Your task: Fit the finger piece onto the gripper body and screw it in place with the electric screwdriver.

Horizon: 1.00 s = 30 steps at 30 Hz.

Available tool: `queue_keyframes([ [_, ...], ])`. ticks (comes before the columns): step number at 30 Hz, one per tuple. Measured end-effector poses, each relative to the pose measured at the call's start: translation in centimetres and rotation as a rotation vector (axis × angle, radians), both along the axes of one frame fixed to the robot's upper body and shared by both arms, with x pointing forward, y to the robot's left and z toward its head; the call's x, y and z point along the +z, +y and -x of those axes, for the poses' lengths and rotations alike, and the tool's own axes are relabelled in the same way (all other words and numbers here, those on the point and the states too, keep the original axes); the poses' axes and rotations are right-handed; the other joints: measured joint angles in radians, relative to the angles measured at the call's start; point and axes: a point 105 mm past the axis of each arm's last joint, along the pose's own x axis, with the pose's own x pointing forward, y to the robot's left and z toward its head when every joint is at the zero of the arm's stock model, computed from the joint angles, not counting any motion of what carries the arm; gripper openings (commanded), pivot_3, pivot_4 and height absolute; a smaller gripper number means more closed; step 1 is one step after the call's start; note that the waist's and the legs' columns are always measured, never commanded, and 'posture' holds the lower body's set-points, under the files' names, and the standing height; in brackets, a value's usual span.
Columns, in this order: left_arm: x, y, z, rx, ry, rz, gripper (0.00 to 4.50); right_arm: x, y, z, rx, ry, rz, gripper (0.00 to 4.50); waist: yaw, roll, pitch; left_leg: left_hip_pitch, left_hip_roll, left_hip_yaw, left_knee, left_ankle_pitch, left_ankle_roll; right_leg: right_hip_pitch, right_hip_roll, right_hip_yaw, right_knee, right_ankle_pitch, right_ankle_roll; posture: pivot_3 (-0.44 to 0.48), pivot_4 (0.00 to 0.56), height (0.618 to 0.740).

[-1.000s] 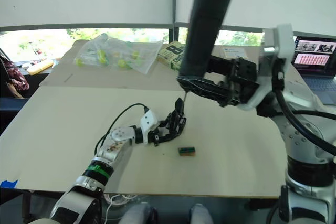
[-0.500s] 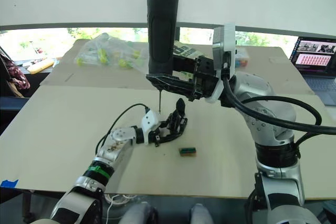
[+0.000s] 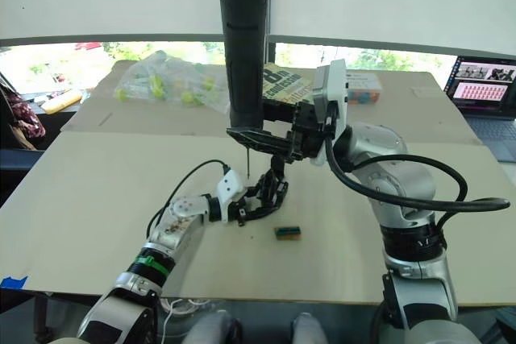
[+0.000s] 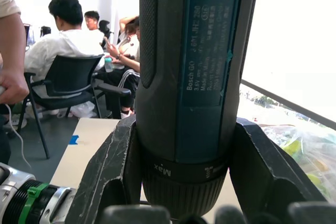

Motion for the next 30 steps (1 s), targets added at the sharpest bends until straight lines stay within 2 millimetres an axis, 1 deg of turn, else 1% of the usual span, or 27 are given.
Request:
queue_keyframes([
  [4, 0.0, 0.0, 0.1, -0.001, -0.001, -0.001, 2.28, -0.9, 0.0, -0.4, -0.008, 0.022, 0.014, 1.92, -0.001, 0.000, 0.000, 0.000, 0.000, 0.000, 0.000, 0.000, 0.000, 0.000, 0.000, 0.000, 0.000, 0.000, 0.000, 0.000, 0.150, 0.740],
  [18, 0.0, 0.2, 0.2, 0.000, 0.002, -0.006, 2.28, -1.5, -0.2, -0.6, -0.027, 0.025, 0.040, 1.92, -0.004, 0.000, 0.000, 0.000, 0.000, 0.000, 0.000, 0.000, 0.000, 0.000, 0.000, 0.000, 0.000, 0.000, 0.000, 0.000, 0.150, 0.740],
  [23, -0.1, 0.2, 0.3, 0.001, 0.004, -0.007, 2.28, -2.1, -0.3, -0.5, -0.023, 0.044, 0.044, 1.92, -0.005, 0.000, 0.000, 0.000, 0.000, 0.000, 0.000, 0.000, 0.000, 0.000, 0.000, 0.000, 0.000, 0.000, 0.000, 0.000, 0.150, 0.740],
  [30, -0.1, 0.2, 0.4, 0.001, 0.005, -0.005, 2.28, -2.2, -0.3, -0.5, -0.022, 0.045, 0.048, 1.92, -0.005, 0.000, 0.000, 0.000, 0.000, 0.000, 0.000, 0.000, 0.000, 0.000, 0.000, 0.000, 0.000, 0.000, 0.000, 0.000, 0.150, 0.740],
])
